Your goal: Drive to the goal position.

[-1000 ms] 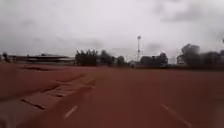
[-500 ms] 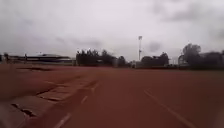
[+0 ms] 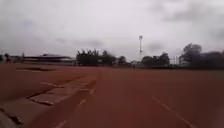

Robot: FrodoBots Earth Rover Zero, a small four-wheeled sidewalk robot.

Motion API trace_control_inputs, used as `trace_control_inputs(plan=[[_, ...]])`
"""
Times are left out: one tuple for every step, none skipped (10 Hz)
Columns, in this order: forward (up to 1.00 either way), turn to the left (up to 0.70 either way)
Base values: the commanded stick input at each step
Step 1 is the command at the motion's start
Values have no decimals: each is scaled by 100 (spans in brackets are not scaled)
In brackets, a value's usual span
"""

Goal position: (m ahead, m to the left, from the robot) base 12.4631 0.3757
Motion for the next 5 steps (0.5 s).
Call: trace_control_inputs(plan=[[50,0],[50,0],[50,0],[50,0],[50,0]])
